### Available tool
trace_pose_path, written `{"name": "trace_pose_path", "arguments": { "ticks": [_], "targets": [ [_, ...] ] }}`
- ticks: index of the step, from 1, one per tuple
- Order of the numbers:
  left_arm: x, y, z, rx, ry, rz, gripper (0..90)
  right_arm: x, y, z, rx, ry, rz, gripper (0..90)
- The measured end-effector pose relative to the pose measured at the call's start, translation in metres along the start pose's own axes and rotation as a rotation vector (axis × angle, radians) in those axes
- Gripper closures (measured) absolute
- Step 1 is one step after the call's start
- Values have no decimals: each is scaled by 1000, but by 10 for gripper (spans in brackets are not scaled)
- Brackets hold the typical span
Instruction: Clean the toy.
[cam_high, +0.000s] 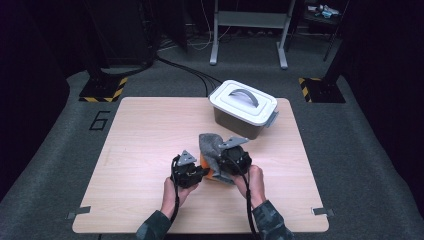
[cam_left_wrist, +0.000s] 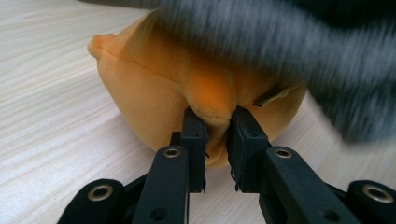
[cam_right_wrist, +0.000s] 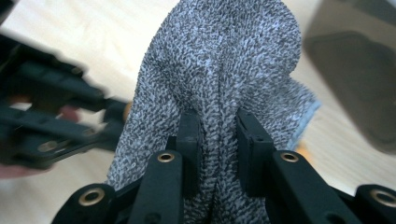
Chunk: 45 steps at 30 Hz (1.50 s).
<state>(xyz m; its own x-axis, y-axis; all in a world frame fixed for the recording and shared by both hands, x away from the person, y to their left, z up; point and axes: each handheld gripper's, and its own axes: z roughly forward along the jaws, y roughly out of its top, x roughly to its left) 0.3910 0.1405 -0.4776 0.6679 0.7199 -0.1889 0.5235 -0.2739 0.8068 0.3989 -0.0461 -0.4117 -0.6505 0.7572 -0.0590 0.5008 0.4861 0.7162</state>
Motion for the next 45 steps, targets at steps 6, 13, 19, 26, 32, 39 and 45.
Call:
{"name": "trace_pose_path", "arguments": {
  "ticks": [6, 13, 19, 26, 32, 39, 45],
  "targets": [
    [3, -2, 0, 2, -11, -29, 797, 3, -9, 10, 32, -50, -54, 735],
    [4, -2, 1, -11, -25, -43, 813, -29, -32, 7, 32, -88, 44, 737],
    [4, -2, 0, -7, -13, -21, 830, -47, -38, 10, 48, -84, 100, 735],
    [1, 1, -6, -1, 42, 94, 506, -48, -35, 12, 54, -79, 90, 735],
    [0, 7, 7, 29, 39, 196, 418, -52, -28, 15, 55, -60, 100, 734],
    [4, 8, 13, 10, 23, 143, 693, -51, -25, 17, 45, -78, 98, 734],
    [3, 11, 11, 3, 29, 85, 746, -24, -12, -6, -41, -57, 57, 734]
  ]
}}
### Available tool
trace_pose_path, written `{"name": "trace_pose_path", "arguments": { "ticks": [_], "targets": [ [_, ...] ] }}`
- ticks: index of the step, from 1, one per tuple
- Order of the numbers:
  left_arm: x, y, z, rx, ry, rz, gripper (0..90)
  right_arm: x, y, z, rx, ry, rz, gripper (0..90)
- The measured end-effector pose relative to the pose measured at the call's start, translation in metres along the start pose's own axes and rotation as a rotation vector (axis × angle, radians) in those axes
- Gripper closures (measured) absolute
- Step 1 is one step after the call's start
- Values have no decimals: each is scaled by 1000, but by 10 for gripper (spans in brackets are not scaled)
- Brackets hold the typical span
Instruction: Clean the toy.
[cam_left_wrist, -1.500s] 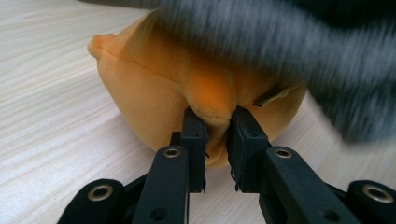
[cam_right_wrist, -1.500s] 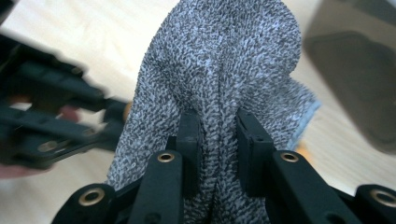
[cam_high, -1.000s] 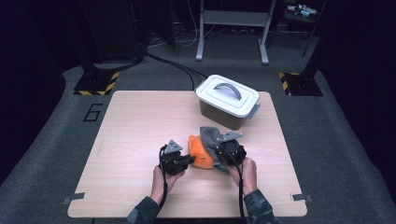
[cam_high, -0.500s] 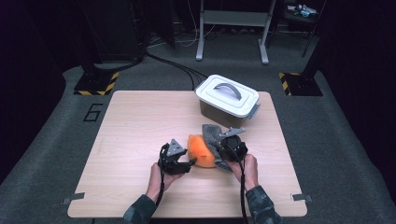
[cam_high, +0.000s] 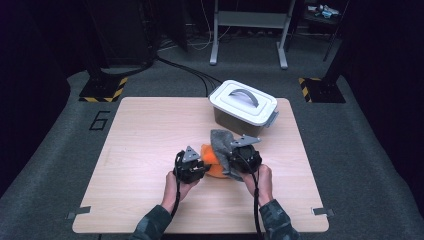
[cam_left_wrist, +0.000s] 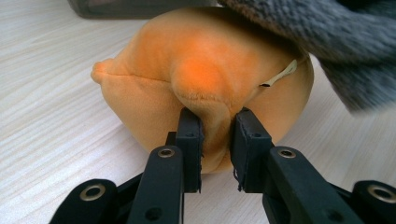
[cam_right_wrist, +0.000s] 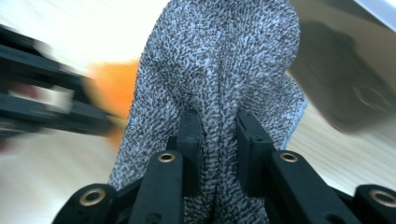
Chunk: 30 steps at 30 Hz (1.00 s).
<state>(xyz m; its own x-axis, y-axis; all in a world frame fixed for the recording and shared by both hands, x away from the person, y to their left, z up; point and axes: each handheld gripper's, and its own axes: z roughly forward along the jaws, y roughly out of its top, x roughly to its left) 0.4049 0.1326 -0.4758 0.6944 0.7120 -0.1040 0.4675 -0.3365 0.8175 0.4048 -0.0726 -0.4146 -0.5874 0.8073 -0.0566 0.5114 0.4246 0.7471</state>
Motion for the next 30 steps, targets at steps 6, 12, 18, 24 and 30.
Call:
{"name": "trace_pose_path", "arguments": {
  "ticks": [6, 12, 18, 24, 30],
  "targets": [
    [4, -1, 0, -1, -9, -63, 762, 26, 4, 14, 53, -22, -98, 734],
    [5, -2, 1, -7, -20, -67, 769, 12, -6, 10, 67, -71, -94, 734],
    [4, -1, 2, -9, -23, -62, 767, -19, -24, 14, 99, -109, 15, 733],
    [2, 1, 1, -11, -4, -10, 698, -26, -27, 19, 109, -104, 38, 732],
    [4, 5, -1, -8, 17, 109, 404, -33, -26, 20, 100, -80, 53, 732]
  ]
}}
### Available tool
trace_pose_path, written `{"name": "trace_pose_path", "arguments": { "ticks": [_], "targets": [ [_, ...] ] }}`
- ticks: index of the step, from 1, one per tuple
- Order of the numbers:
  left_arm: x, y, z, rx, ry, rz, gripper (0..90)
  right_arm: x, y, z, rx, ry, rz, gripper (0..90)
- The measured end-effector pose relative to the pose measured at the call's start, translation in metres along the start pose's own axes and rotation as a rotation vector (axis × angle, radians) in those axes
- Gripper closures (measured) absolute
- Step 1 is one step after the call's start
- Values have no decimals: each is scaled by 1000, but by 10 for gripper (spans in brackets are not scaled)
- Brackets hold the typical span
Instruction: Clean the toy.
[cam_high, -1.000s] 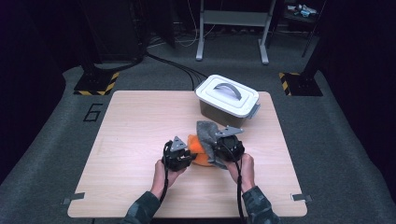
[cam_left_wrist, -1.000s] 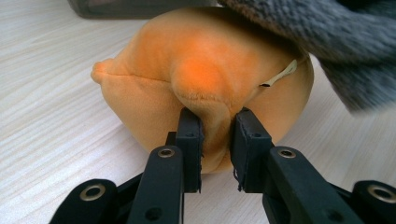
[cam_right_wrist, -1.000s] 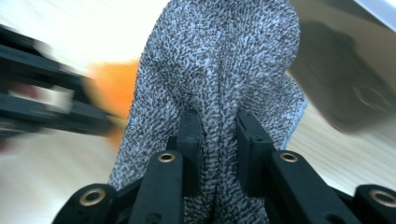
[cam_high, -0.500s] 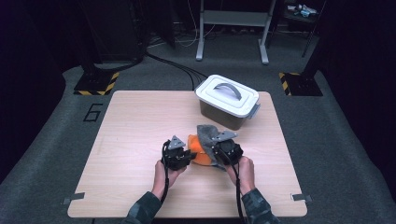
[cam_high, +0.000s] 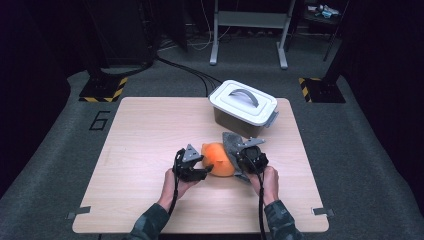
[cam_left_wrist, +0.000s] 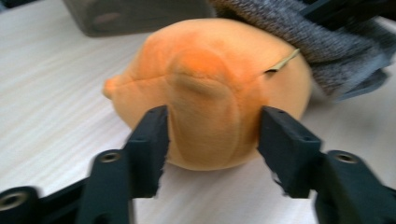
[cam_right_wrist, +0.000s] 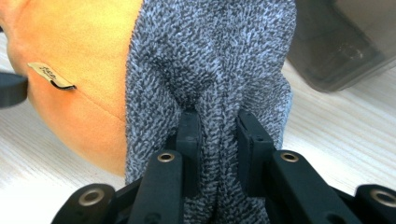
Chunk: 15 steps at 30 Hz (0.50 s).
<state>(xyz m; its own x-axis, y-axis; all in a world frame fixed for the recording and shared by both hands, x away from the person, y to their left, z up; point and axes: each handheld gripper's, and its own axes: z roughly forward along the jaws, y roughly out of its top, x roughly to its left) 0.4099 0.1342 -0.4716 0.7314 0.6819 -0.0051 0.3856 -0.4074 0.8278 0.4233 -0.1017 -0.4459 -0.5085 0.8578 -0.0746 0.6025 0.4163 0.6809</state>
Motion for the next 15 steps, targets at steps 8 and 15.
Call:
{"name": "trace_pose_path", "arguments": {
  "ticks": [8, 15],
  "targets": [
    [-1, 0, 11, -4, -24, 52, 611, -1, 2, 1, 2, 0, 27, 730],
    [-6, -3, 5, -45, -9, -24, 784, -1, 2, -5, -26, 2, 27, 729]
  ]
}}
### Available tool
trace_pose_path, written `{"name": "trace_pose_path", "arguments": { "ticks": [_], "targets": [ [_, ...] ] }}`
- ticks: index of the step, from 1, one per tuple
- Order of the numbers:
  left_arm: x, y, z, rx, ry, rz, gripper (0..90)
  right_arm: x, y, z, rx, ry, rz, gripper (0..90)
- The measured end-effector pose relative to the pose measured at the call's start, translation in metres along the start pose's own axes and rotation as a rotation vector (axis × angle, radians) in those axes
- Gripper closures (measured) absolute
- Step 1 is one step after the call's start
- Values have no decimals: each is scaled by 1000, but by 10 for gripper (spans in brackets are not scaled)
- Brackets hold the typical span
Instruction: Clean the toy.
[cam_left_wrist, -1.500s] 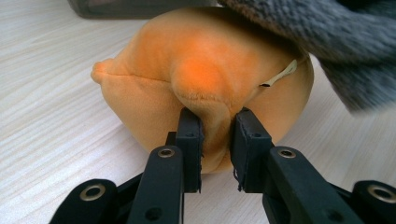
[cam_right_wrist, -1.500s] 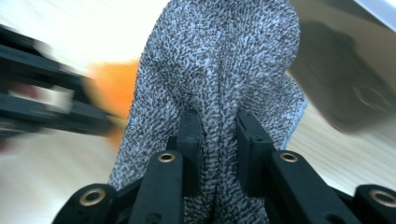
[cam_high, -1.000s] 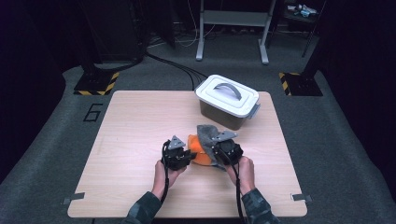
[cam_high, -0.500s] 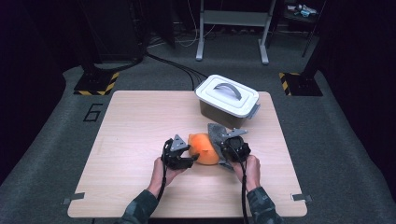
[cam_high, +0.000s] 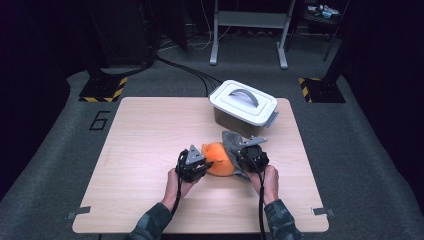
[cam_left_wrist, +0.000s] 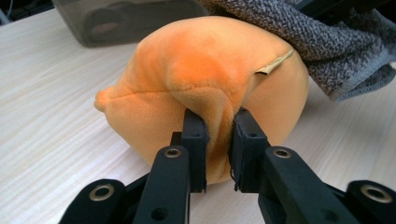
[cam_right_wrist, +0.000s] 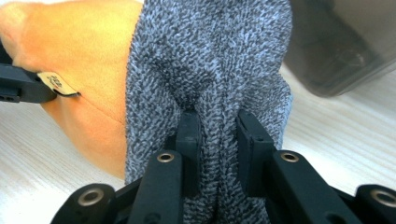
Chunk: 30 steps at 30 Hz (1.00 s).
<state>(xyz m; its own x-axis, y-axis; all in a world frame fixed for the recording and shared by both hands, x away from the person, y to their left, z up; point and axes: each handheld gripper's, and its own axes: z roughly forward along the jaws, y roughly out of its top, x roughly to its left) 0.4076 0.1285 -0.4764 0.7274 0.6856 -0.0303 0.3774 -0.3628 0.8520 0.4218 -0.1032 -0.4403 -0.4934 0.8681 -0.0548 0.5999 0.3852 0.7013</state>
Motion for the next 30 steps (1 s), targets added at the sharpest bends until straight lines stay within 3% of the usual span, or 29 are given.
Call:
{"name": "trace_pose_path", "arguments": {
  "ticks": [7, 10, 13, 16, 18, 20, 25, 27, 29, 30],
  "targets": [
    [6, 2, -10, -27, -77, -193, 797, 8, 8, -26, -68, -3, -19, 729],
    [8, 4, -15, -21, -112, -217, 797, 18, 14, -37, -96, 6, -48, 728],
    [13, 1, -18, -12, -151, -268, 796, 34, 24, -46, -116, 40, -95, 728],
    [20, -3, -19, -5, -171, -309, 793, 48, 29, -39, -85, 69, -135, 728],
    [23, -4, -18, 9, -164, -311, 785, 54, 30, -26, -32, 66, -155, 729],
    [24, -5, -15, 22, -148, -282, 749, 54, 29, -14, -29, 60, -163, 730],
    [22, -6, -17, 18, -88, -189, 443, 49, 28, -2, -21, 95, -109, 733],
    [19, -7, -14, 12, -75, -164, 454, 47, 27, -1, -22, 103, -103, 733],
    [18, -6, -10, 5, -70, -142, 572, 46, 27, 0, -25, 106, -99, 733],
    [16, -5, -9, 8, -62, -151, 643, 45, 27, 1, -26, 99, -97, 733]
  ]
}}
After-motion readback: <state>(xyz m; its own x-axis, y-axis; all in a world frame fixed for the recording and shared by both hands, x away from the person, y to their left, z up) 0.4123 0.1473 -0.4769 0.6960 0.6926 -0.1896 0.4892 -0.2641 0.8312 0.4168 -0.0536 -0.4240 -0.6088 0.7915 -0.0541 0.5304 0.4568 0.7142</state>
